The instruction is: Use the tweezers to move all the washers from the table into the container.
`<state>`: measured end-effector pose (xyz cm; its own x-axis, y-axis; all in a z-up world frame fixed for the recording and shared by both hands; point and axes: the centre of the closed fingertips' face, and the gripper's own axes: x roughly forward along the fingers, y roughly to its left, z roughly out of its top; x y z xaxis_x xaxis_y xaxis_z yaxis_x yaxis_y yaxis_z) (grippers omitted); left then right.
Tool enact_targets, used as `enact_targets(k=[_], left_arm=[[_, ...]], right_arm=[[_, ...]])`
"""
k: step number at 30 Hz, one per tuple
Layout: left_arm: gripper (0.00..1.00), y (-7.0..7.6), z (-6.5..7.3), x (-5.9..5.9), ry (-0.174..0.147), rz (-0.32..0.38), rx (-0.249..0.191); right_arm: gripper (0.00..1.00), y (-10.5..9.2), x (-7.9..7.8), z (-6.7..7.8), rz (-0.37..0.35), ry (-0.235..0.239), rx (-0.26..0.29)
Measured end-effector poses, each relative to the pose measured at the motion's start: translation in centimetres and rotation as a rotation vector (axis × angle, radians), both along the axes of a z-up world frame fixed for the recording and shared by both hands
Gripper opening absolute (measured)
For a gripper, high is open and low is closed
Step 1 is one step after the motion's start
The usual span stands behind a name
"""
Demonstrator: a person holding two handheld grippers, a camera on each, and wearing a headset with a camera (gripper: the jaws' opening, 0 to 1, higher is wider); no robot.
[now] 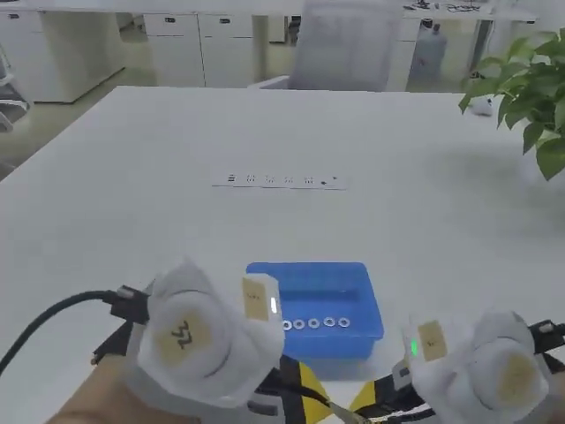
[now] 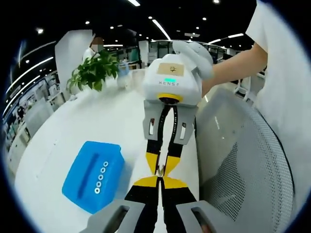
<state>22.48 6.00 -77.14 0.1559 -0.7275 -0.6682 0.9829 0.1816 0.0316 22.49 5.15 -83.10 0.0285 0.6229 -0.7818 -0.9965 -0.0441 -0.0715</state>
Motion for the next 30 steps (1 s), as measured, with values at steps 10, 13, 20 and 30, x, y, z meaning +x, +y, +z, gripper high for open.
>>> enact_targets(k=[10,13,20,30], left_arm=[[0.0,2.8,-3.5,0.3,0.086,-0.011,0.078],[0.0,3.7,-5.4,-0.1,0.099,-0.02,0.149],[0.0,4.7,-8.2,-0.2,0.117,-0.037,0.289],[0.0,4.6,-9.4,-0.4,0.154,-0.048,0.388]], right_arm=[[0.22,0.9,0.5,-0.7,-0.262,0.072,0.159],[0.28,0.2,0.2,0.6,-0.335,0.07,0.236],[0.37,-5.3,-0.3,2.9,-0.528,0.067,0.268],[0.51,-10.3,-0.9,6.2,-0.694,-0.025,0.282]])
